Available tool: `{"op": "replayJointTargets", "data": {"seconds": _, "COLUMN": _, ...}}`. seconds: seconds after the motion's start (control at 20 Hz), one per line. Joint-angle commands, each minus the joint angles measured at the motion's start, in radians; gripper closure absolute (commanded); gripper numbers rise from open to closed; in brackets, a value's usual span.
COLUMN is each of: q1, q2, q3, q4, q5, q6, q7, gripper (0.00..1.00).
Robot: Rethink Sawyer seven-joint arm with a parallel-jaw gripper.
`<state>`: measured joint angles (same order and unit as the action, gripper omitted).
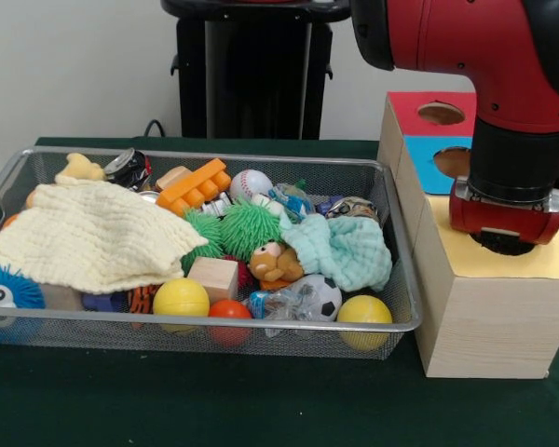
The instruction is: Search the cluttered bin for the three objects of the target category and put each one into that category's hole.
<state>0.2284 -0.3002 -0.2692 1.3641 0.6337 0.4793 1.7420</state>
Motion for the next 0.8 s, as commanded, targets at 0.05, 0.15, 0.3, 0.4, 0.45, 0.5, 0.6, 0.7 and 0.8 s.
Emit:
{"op": "replayJointTargets", "data": {"seconds": 0.05, "q1": -0.008, "q2": 0.159, "q3": 0.103, "q4": 0.184, "q5": -0.058, "q6": -0.043, "q7": 0.182, "gripper": 1.0}}
{"op": "replayJointTargets", "data": {"seconds": 0.15, "q1": -0.011, "q2": 0.133, "q3": 0.107, "q4": 0.204, "q5": -0.06, "q6": -0.052, "q7": 0.175, "gripper": 1.0}}
{"op": "replayJointTargets", "data": {"seconds": 0.3, "q1": -0.021, "q2": 0.079, "q3": 0.12, "q4": 0.243, "q5": -0.056, "q6": -0.072, "q7": 0.164, "gripper": 1.0}}
{"op": "replayJointTargets", "data": {"seconds": 0.4, "q1": -0.028, "q2": 0.034, "q3": 0.127, "q4": 0.273, "q5": -0.053, "q6": -0.097, "q7": 0.16, "gripper": 1.0}}
{"op": "replayJointTargets", "data": {"seconds": 0.45, "q1": -0.035, "q2": 0.008, "q3": 0.136, "q4": 0.292, "q5": -0.051, "q6": -0.118, "q7": 0.156, "gripper": 1.0}}
{"op": "replayJointTargets", "data": {"seconds": 0.5, "q1": -0.037, "q2": -0.017, "q3": 0.137, "q4": 0.307, "q5": -0.052, "q6": -0.135, "q7": 0.156, "gripper": 1.0}}
{"op": "replayJointTargets", "data": {"seconds": 0.6, "q1": -0.038, "q2": -0.063, "q3": 0.133, "q4": 0.328, "q5": -0.056, "q6": -0.155, "q7": 0.156, "gripper": 1.0}}
{"op": "replayJointTargets", "data": {"seconds": 0.7, "q1": -0.035, "q2": -0.104, "q3": 0.121, "q4": 0.337, "q5": -0.05, "q6": -0.125, "q7": 0.159, "gripper": 1.0}}
{"op": "replayJointTargets", "data": {"seconds": 0.8, "q1": -0.026, "q2": -0.136, "q3": 0.099, "q4": 0.336, "q5": -0.054, "q6": -0.091, "q7": 0.158, "gripper": 1.0}}
